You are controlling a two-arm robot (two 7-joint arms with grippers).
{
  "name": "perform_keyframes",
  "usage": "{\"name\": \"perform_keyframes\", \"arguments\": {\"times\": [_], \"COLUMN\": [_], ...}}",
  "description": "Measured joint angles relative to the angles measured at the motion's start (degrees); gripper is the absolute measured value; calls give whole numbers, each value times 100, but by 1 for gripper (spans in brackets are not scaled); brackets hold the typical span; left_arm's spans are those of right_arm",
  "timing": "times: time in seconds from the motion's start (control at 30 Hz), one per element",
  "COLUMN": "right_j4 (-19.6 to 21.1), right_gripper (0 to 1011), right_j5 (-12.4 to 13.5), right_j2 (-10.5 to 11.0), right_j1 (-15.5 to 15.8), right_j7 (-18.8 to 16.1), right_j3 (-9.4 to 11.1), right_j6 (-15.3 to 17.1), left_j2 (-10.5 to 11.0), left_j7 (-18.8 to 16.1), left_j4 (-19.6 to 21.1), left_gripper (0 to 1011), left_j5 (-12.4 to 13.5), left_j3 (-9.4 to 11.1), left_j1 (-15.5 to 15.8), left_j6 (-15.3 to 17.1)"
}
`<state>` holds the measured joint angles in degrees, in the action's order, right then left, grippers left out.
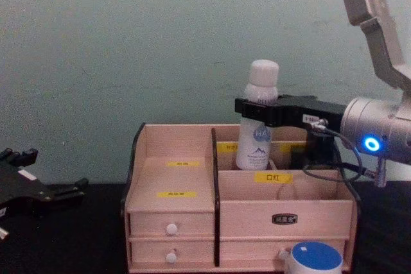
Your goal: Pick up the facial cleanser and watermelon frost from the table and place them into the tiered storage box.
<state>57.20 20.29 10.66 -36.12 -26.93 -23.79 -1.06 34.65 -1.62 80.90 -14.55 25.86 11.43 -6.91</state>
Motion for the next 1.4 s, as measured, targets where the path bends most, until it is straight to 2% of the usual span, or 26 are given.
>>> {"name": "perform_keyframes", "arguments": {"times": [0.83, 1.4], "right_j4": [-539, -574], "right_gripper": [601, 601], "right_j5": [-187, -264], "right_j2": [-158, -170], "right_j1": [-101, -106], "right_j7": [2, 29], "right_j3": [-14, -24], "right_j6": [19, 23], "left_j2": [0, 0], "left_j7": [0, 0], "left_j4": [0, 0], "left_gripper": [1001, 1001], "left_j5": [0, 0], "left_j3": [0, 0], "left_j1": [0, 0], "left_j6": [0, 0]}}
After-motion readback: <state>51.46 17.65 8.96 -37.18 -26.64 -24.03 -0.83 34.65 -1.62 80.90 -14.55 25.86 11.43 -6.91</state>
